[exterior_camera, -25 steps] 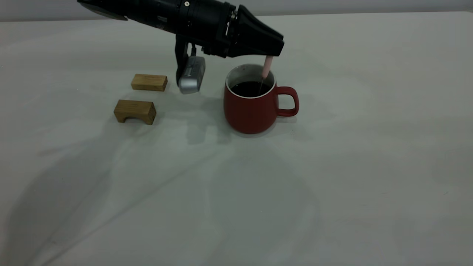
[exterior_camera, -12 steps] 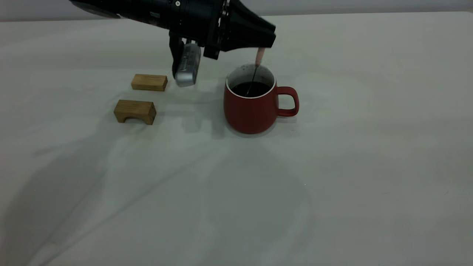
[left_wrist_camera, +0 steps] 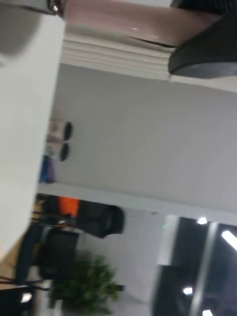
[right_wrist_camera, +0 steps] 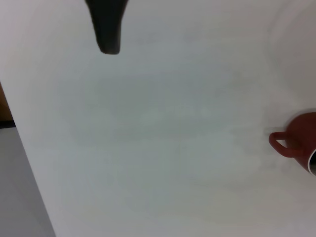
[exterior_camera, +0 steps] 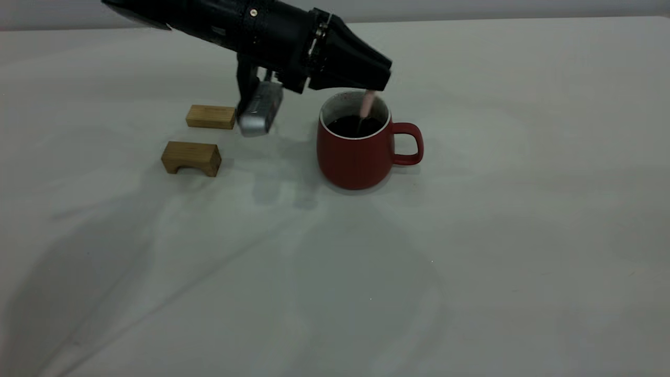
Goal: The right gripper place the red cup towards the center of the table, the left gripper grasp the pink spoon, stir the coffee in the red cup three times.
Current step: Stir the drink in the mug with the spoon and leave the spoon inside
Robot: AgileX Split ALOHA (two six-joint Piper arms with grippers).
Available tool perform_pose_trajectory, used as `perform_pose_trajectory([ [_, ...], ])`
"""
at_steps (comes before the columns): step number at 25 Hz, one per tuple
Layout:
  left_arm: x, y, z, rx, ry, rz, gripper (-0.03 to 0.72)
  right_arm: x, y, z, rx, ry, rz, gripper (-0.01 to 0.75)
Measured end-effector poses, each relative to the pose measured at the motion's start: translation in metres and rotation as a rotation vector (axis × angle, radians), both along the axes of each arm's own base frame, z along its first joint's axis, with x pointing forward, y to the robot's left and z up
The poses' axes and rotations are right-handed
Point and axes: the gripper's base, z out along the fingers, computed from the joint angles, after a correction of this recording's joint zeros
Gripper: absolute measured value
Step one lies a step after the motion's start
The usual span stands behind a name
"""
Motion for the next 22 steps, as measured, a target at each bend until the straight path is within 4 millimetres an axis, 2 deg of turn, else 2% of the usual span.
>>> perform_pose_trajectory([
  [5,0.008,0.002,0.005,0.042,-0.16,0.007,0.176,0.0,0.0,0.0,0.0,0.0,0.0,0.592],
  [14,0.002,-0.023,0.01,-0.011,-0.166,0.012,0.176,0.0,0.0,0.0,0.0,0.0,0.0,0.592],
  [22,-0.004,-0.021,0.004,0.054,-0.19,-0.066,0.176,0.0,0.0,0.0,0.0,0.0,0.0,0.592],
])
